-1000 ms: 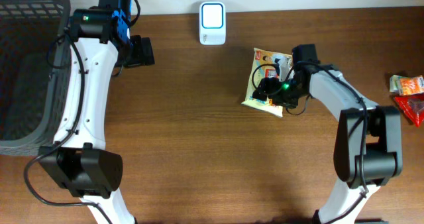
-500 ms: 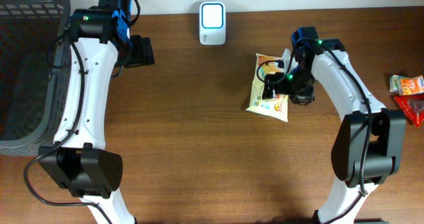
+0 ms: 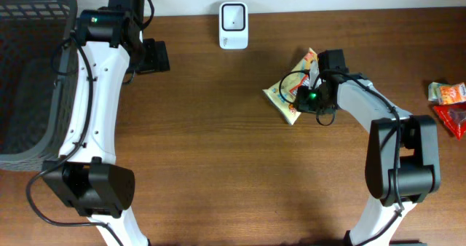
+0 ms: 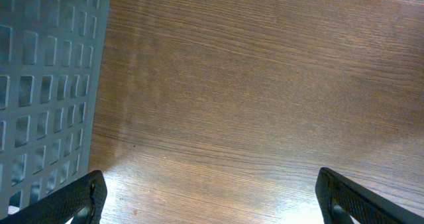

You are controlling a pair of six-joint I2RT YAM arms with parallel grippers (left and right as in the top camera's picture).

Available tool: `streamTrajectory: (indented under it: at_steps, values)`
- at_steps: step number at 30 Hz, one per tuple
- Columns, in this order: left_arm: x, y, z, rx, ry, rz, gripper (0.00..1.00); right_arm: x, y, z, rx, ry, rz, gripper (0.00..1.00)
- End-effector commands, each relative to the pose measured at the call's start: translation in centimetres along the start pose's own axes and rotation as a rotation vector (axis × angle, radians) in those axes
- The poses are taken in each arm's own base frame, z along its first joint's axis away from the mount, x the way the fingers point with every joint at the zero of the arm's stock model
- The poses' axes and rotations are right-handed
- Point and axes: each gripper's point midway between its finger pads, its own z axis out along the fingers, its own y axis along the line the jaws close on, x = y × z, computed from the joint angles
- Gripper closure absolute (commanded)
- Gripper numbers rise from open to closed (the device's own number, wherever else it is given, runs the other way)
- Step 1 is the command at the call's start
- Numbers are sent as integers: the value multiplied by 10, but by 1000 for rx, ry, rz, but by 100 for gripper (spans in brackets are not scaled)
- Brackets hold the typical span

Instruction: Scan the item barcode

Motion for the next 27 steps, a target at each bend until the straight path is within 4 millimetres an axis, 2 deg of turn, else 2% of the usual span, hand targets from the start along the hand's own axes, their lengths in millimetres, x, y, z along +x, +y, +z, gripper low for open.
streamTrajectory:
  at_steps: [1,3,4,7,11,12,13,14,15,16,17,19,21,22,24,27]
  values:
    - [-2,4,-4,-6,-14,-16,1,3,-4,1,8,19,58,96]
    - [-2,4,-4,-6,-14,-17,1,-9,11,-18,-40,12,115,96]
    - [-2,4,-4,-6,-14,-18,1,-18,26,-36,-90,2,108,96]
    - [-2,4,-4,-6,-14,-18,1,-38,58,-107,-159,-57,101,96]
    - [-3,4,-4,-6,-15,-18,1,-45,83,-193,-196,-197,51,96]
    - [-2,4,-4,-6,-14,-18,1,-45,85,-208,-192,-234,40,96]
    - [-2,4,-4,-6,-14,-17,1,-48,78,-220,-138,-287,39,96]
    - [-2,4,-4,-6,-14,-18,1,-51,66,-222,-72,-312,50,54]
    - [-2,4,-4,-6,-14,-17,1,-51,56,-218,-17,-314,62,11]
    - [-3,4,-4,-6,-15,-18,1,-50,46,-204,20,-288,101,1]
    - [-3,4,-4,-6,-15,-18,1,-49,43,-196,21,-270,131,1]
    - [-2,4,-4,-6,-14,-18,1,-50,33,-154,29,-184,267,1]
    - [-3,4,-4,-6,-15,-18,1,-48,31,-96,-14,-62,306,1]
    - [-3,4,-4,-6,-15,-18,1,-45,29,-74,-25,-19,333,1]
    - [-2,3,-4,-5,-14,-16,1,-37,11,-19,4,63,439,1]
    - [-2,3,-4,-5,-15,-16,1,-34,-3,17,18,92,478,1]
